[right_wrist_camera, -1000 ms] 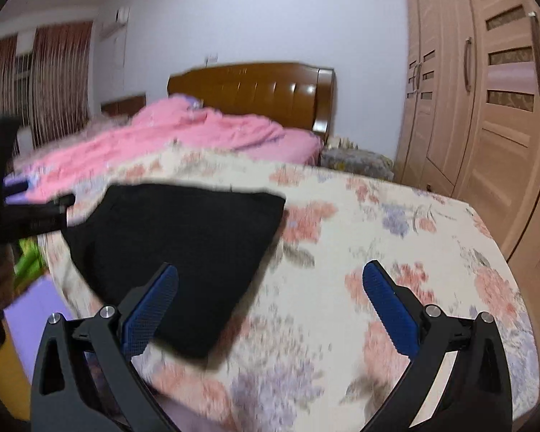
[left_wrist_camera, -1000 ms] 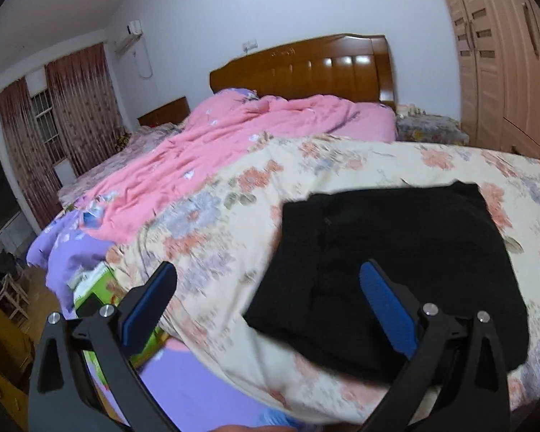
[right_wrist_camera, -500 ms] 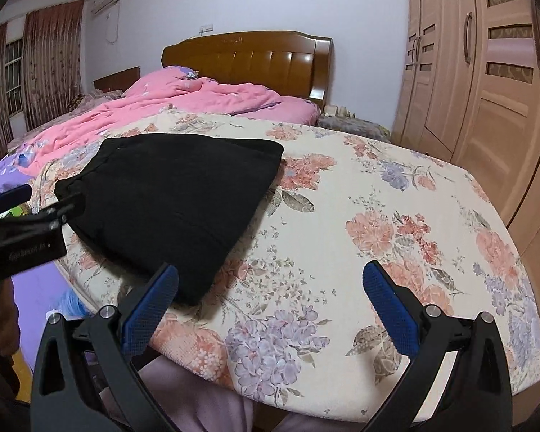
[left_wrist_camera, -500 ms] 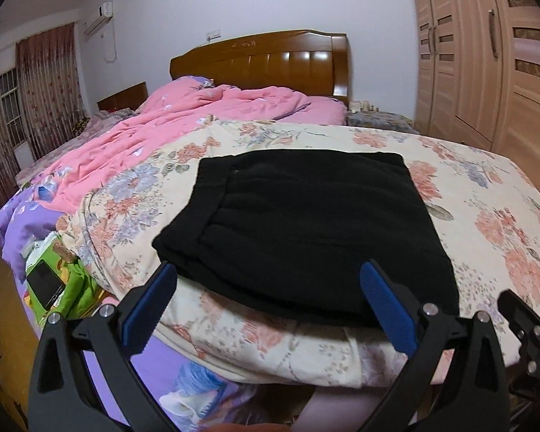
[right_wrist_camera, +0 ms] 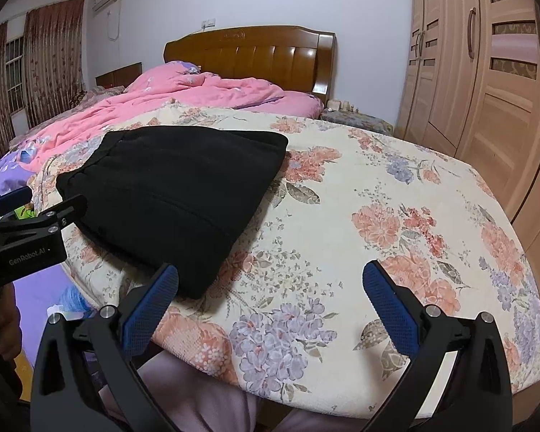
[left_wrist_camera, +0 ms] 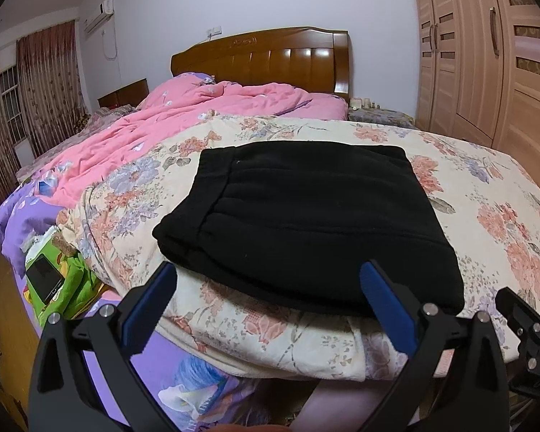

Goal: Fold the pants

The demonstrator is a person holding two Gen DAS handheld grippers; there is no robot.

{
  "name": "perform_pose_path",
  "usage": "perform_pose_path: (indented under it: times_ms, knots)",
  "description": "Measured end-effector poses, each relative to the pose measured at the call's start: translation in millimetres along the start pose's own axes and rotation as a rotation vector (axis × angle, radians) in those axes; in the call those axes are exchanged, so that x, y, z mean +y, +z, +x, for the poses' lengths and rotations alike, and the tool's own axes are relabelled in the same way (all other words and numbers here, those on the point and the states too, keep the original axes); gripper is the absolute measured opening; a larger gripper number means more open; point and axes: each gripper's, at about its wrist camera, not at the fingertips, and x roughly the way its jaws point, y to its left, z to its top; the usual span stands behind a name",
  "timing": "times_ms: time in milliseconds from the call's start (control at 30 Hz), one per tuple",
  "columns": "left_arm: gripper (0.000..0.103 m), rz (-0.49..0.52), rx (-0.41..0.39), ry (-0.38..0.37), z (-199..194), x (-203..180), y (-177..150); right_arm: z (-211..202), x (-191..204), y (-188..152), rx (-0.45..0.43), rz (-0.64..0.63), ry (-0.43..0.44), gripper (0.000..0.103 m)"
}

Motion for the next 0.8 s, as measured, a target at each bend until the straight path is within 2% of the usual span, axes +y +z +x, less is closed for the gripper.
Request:
perform_pose_path:
  times_ms: [800]
  knots:
    - [0.102, -0.006, 0.007, -0.003, 1.8, 0.3, -2.4, 4.5, -4.0, -2.3, 0.021, 0.015, 0.009, 0.099]
